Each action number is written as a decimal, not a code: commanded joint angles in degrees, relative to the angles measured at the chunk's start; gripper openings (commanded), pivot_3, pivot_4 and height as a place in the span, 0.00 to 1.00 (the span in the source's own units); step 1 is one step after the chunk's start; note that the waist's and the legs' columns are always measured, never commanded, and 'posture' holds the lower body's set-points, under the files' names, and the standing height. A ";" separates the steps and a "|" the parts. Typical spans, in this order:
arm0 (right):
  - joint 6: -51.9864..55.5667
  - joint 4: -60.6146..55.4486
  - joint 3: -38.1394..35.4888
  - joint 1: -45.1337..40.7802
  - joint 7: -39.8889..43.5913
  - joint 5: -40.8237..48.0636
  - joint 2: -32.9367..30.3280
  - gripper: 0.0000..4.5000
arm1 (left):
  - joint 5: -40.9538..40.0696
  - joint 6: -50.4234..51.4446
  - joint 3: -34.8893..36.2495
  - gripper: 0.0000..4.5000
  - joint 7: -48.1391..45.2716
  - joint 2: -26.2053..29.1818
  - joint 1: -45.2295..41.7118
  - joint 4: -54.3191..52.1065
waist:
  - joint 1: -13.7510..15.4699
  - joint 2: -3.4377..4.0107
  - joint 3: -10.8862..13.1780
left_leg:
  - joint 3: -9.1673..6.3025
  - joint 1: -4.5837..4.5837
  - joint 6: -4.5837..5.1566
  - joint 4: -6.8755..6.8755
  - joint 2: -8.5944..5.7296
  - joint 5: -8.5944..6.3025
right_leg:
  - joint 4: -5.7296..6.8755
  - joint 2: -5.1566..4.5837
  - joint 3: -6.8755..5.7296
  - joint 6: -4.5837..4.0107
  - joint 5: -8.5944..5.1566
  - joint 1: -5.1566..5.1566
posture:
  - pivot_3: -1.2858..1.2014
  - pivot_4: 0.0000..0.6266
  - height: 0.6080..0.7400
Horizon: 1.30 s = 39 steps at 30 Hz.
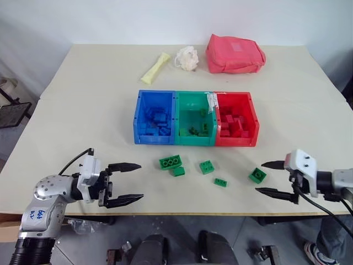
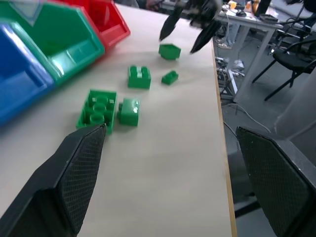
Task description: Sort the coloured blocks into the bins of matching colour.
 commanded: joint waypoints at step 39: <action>-1.74 18.51 16.68 -46.13 -17.14 -7.40 28.52 0.78 | 4.11 -14.27 -4.51 1.00 0.29 -7.29 -12.17 13.96 | -1.34 0.04 0.01 | -0.04 -0.06 -0.01 0.01 -0.10 -0.01 | 0.49 0.40 -0.31 0.00 0.00 -0.22 | 0.52 0.24 1.00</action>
